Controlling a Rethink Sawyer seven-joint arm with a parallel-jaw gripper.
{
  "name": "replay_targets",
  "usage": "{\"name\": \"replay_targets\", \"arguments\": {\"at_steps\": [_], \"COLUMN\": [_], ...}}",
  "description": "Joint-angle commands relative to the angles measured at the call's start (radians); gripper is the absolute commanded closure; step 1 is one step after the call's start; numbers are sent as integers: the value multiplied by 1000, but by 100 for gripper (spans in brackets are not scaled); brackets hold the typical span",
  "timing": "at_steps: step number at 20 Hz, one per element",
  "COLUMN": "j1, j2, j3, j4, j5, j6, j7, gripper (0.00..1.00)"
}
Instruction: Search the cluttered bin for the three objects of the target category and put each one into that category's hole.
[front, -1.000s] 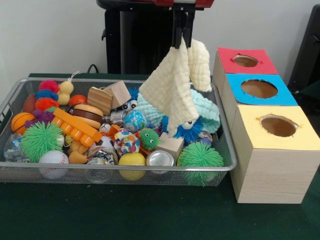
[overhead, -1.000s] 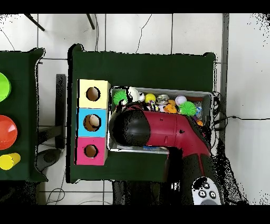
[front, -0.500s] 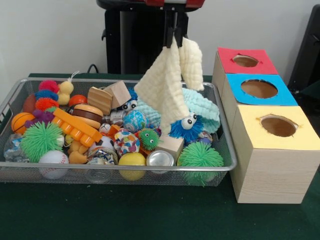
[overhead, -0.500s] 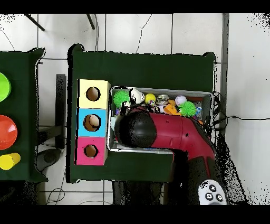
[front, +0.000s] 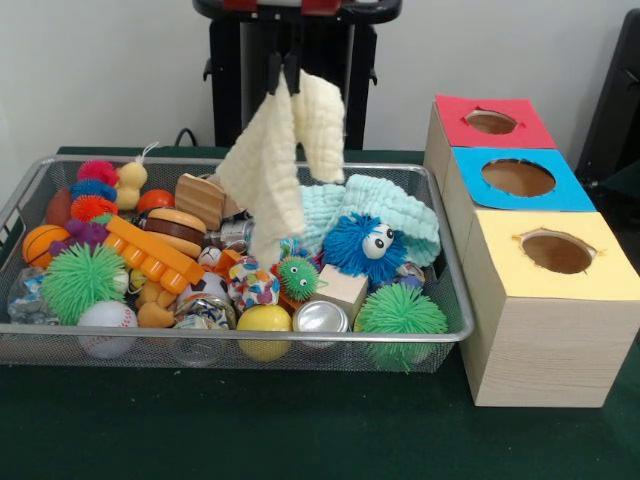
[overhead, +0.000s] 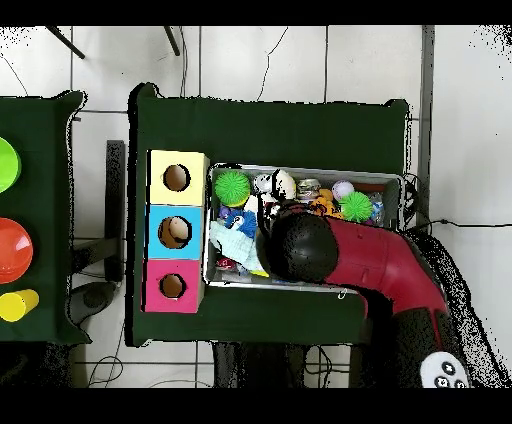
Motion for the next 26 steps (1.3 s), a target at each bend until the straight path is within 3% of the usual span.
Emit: {"name": "replay_targets", "arguments": {"at_steps": [1, 13, 26], "j1": [-61, -111, -148], "j2": [10, 13, 10], "j3": [80, 126, 152], "j4": [50, 18, 61], "j5": [-16, -36, -62], "j6": [116, 152, 103], "j7": [-94, -141, -131], "gripper": [100, 100, 100]}}
